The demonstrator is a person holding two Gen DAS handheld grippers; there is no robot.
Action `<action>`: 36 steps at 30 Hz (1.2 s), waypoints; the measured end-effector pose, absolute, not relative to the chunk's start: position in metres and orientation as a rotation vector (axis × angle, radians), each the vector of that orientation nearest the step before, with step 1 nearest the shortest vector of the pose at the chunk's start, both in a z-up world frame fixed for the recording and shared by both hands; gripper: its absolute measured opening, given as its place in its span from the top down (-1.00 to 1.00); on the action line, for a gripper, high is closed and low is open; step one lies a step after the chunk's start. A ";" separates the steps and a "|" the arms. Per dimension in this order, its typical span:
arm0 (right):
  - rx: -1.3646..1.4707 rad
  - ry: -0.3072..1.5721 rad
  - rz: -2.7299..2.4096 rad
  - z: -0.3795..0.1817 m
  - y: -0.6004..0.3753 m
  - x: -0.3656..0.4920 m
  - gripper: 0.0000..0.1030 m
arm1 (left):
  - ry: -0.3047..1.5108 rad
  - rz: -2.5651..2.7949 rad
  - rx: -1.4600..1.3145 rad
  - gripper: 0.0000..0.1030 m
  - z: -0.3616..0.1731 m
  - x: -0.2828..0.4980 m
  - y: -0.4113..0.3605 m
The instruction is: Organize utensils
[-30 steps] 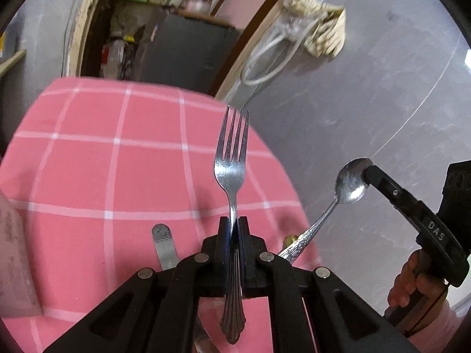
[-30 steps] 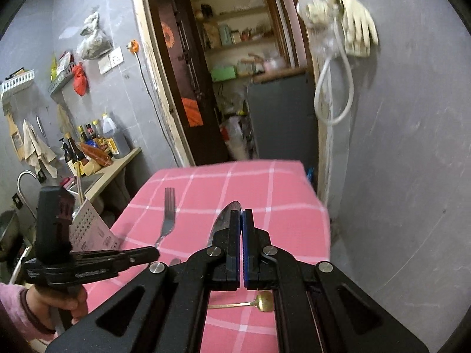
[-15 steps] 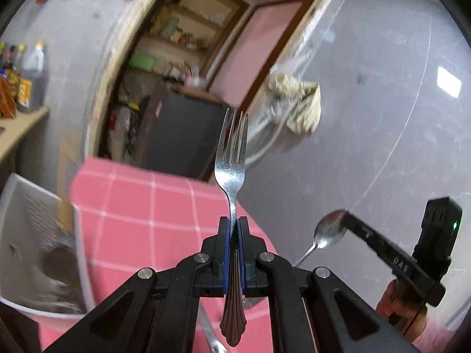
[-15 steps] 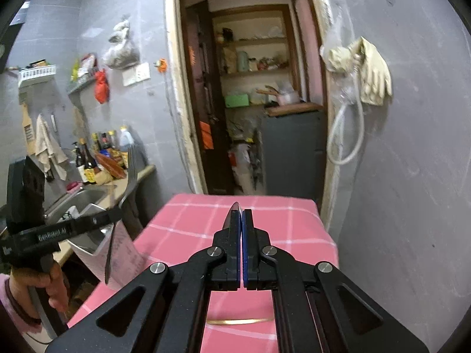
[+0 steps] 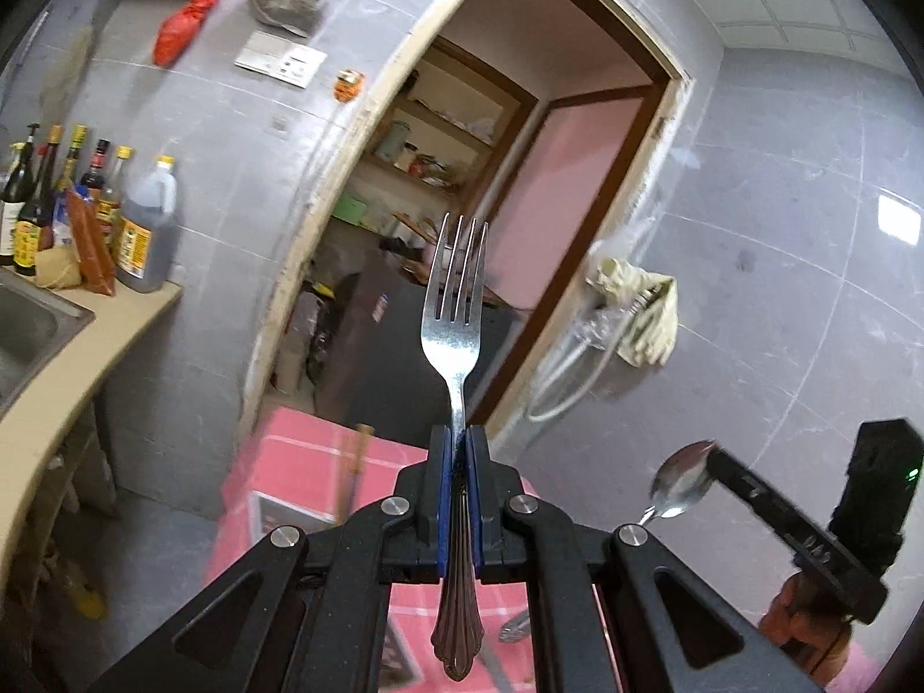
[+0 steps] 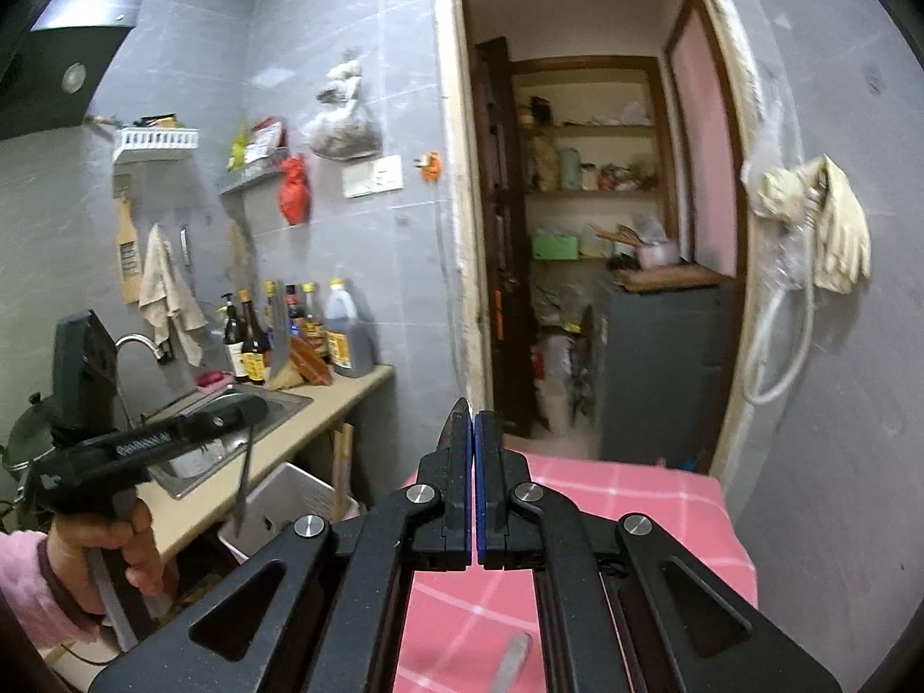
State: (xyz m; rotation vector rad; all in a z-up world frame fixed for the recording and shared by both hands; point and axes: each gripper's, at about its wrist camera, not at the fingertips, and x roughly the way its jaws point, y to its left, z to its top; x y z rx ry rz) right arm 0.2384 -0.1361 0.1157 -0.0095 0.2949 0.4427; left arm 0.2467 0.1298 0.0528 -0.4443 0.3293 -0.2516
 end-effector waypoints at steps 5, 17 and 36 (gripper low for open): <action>-0.095 0.294 0.465 0.121 -0.100 0.240 0.98 | 0.307 -0.222 -0.452 0.90 0.041 0.255 0.152; -0.358 0.302 0.458 0.113 -0.030 0.224 0.98 | 0.277 -0.217 -0.354 0.89 0.012 0.260 0.150; -0.363 0.403 0.519 0.083 -0.009 0.227 0.97 | 0.262 -0.125 -0.316 0.89 -0.021 0.258 0.149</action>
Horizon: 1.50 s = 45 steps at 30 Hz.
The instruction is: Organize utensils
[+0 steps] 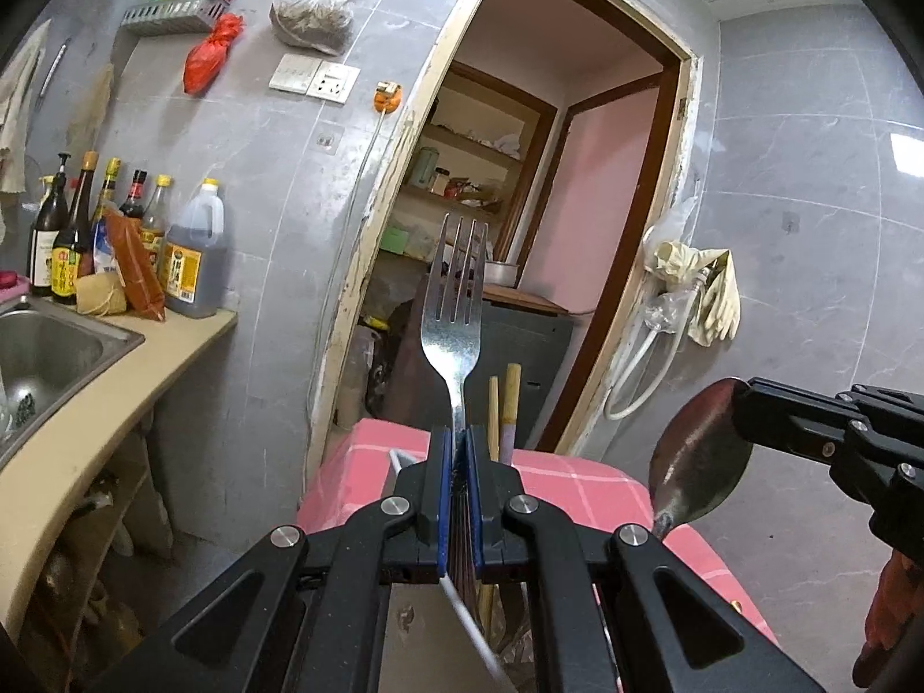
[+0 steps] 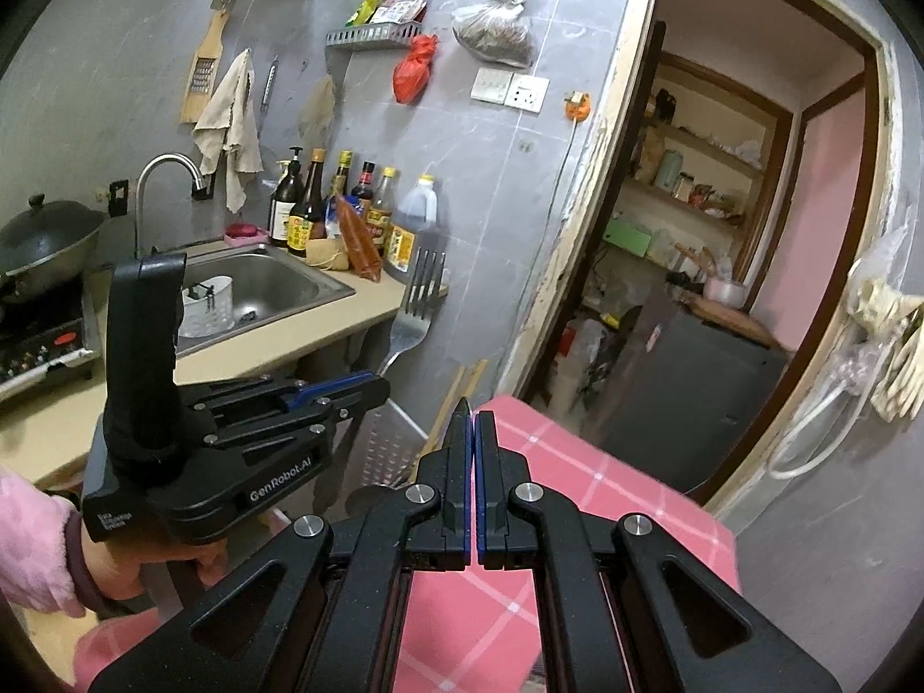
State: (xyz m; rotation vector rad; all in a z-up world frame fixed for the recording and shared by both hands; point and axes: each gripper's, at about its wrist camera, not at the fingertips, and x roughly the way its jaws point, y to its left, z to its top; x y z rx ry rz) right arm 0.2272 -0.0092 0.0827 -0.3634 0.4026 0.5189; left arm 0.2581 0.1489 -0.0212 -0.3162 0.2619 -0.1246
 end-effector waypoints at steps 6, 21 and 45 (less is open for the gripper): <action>-0.206 0.483 0.560 0.066 -0.026 0.248 0.95 | 0.297 -0.135 -0.306 0.89 -0.018 0.254 0.150; -0.071 0.554 0.629 0.035 -0.042 0.258 0.92 | 0.362 -0.155 -0.237 0.89 -0.014 0.241 0.143; 0.163 0.440 0.494 0.043 -0.130 0.228 -0.08 | 0.354 -0.161 -0.288 0.31 0.018 0.207 0.129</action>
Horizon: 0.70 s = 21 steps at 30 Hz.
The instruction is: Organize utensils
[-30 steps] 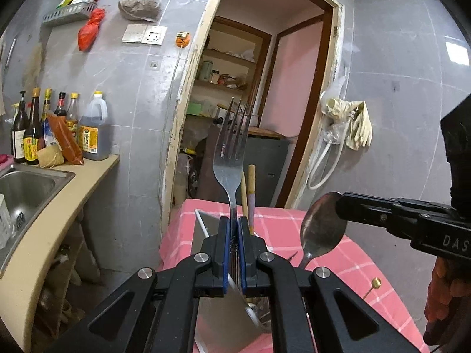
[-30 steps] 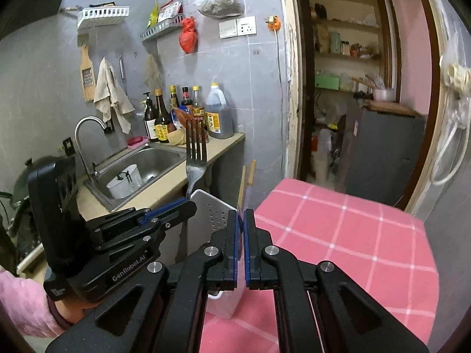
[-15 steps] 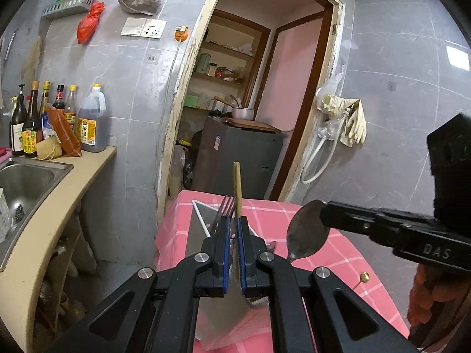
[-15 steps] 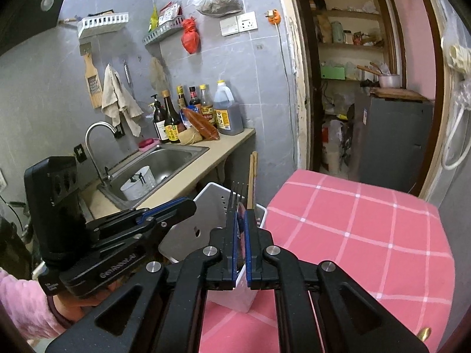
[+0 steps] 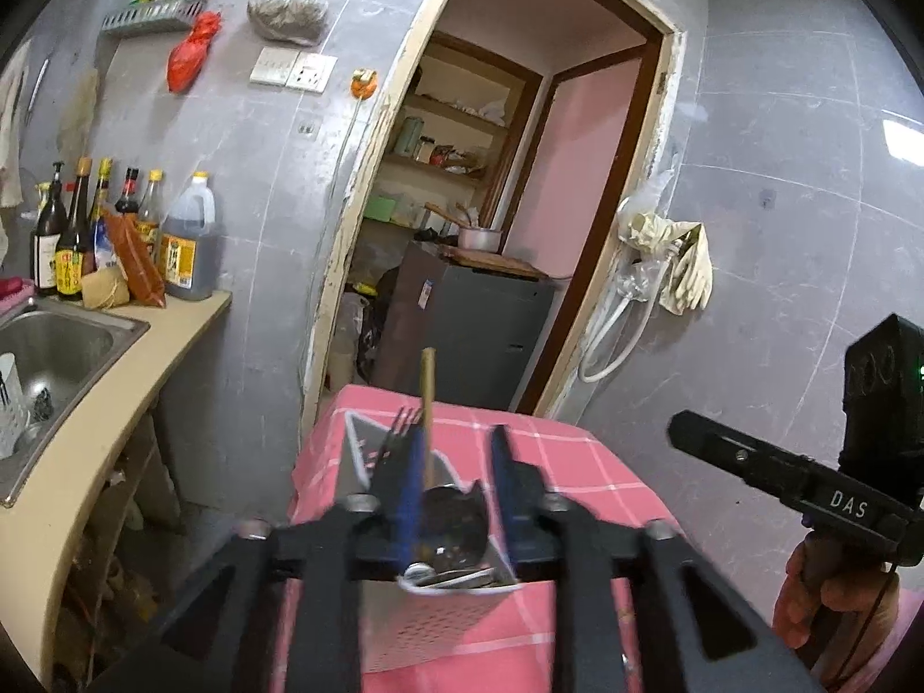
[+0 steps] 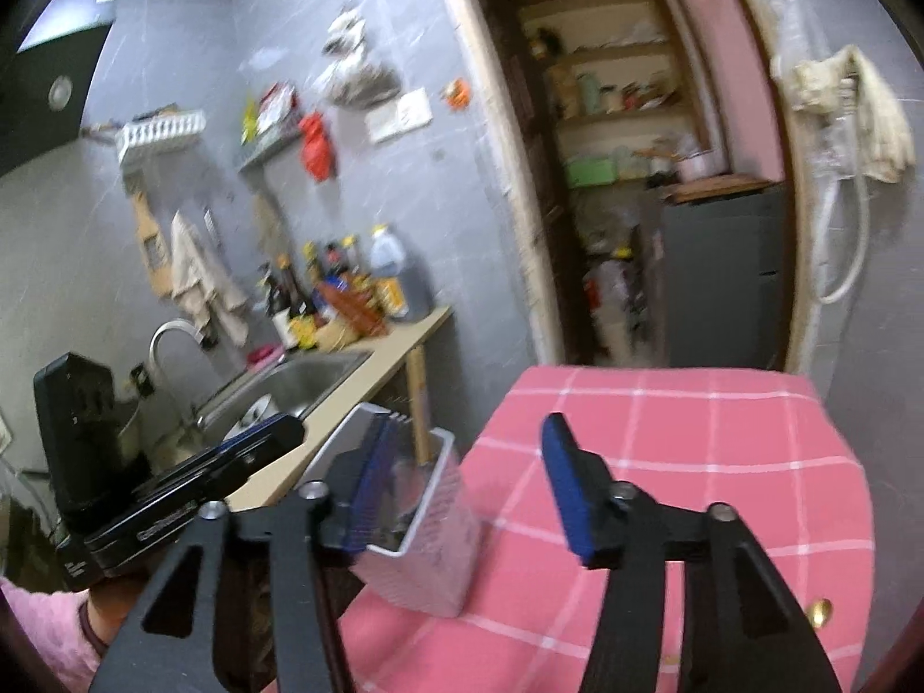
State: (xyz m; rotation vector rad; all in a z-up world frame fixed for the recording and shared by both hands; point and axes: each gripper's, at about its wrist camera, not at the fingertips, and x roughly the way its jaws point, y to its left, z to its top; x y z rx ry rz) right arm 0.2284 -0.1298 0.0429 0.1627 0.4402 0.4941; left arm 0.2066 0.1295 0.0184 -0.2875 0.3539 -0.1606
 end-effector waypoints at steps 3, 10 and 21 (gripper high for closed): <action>0.176 0.388 0.433 0.048 -0.155 0.217 -0.32 | 0.321 -0.166 -0.289 -0.02 0.025 0.200 0.117; 0.180 0.304 0.306 0.056 -0.204 0.196 -0.86 | 0.279 -0.162 -0.256 -0.78 0.035 0.193 0.077; 0.157 0.313 0.158 0.039 -0.267 0.181 -0.97 | 0.287 -0.149 -0.153 -0.99 0.027 0.192 0.009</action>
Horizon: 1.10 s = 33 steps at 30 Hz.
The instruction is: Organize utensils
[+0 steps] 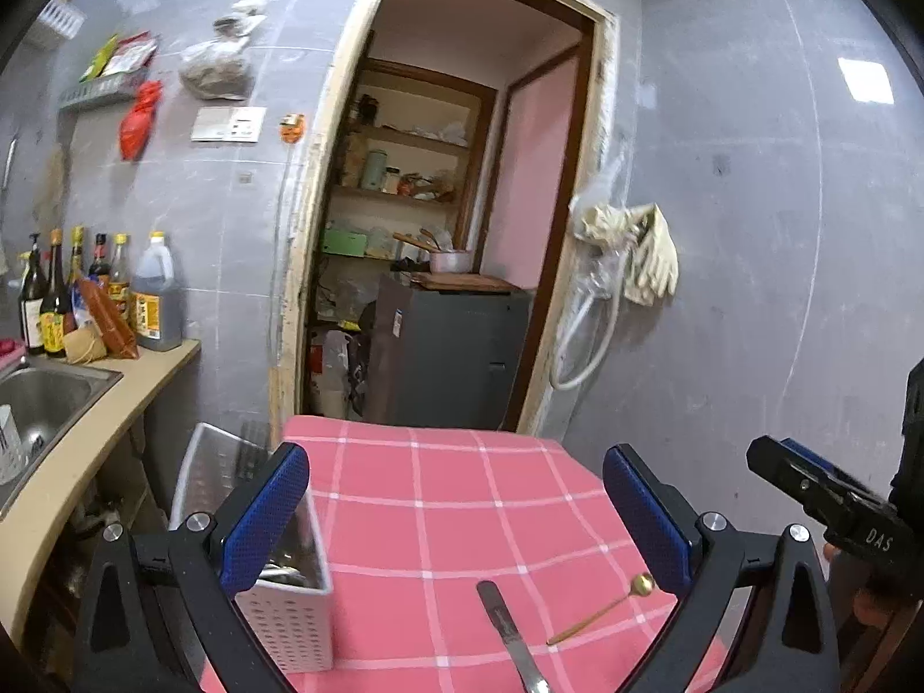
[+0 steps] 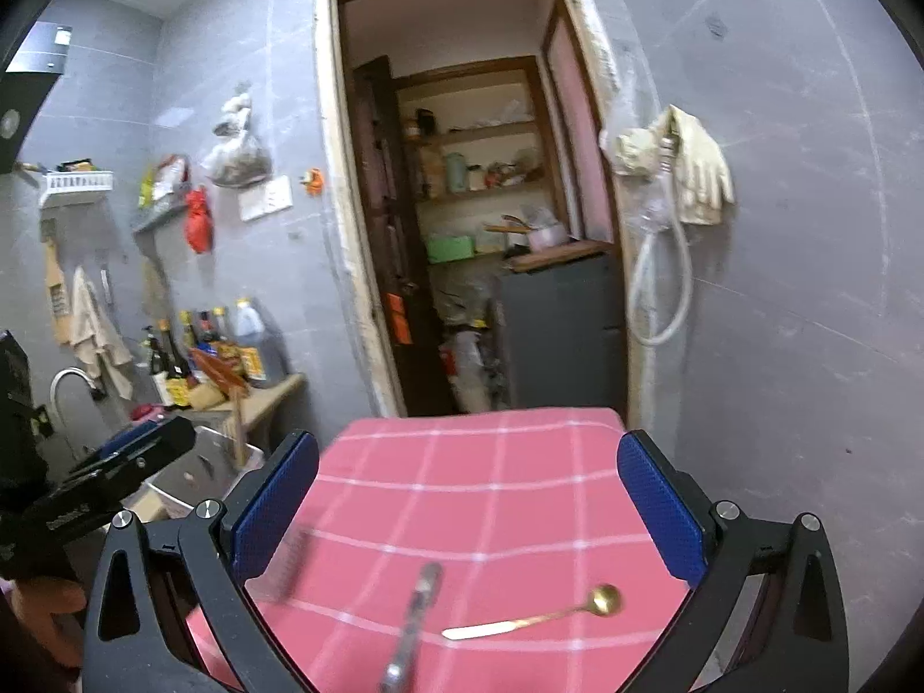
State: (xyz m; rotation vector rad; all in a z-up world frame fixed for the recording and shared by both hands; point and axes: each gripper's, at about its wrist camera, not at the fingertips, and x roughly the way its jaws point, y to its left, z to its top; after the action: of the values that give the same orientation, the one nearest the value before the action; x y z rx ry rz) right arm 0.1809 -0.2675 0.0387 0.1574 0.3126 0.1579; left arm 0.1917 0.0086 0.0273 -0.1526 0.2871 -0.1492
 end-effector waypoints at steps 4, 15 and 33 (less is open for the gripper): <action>0.157 0.367 0.122 0.021 -0.288 0.184 -0.97 | 0.324 -0.158 -0.118 -0.99 0.017 0.195 -0.011; 0.204 0.575 0.105 -0.054 -0.324 0.218 -0.97 | 0.508 -0.176 -0.106 -0.99 -0.036 0.218 -0.052; 0.270 0.834 0.244 -0.147 -0.324 0.270 -0.36 | 0.885 -0.239 -0.278 -0.52 -0.128 0.236 -0.068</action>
State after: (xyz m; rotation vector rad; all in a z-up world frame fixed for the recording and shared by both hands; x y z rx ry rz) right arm 0.2698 -0.3240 -0.1474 0.2696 0.8344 0.2443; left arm 0.2358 -0.0683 -0.1281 -0.2782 0.8850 -0.2386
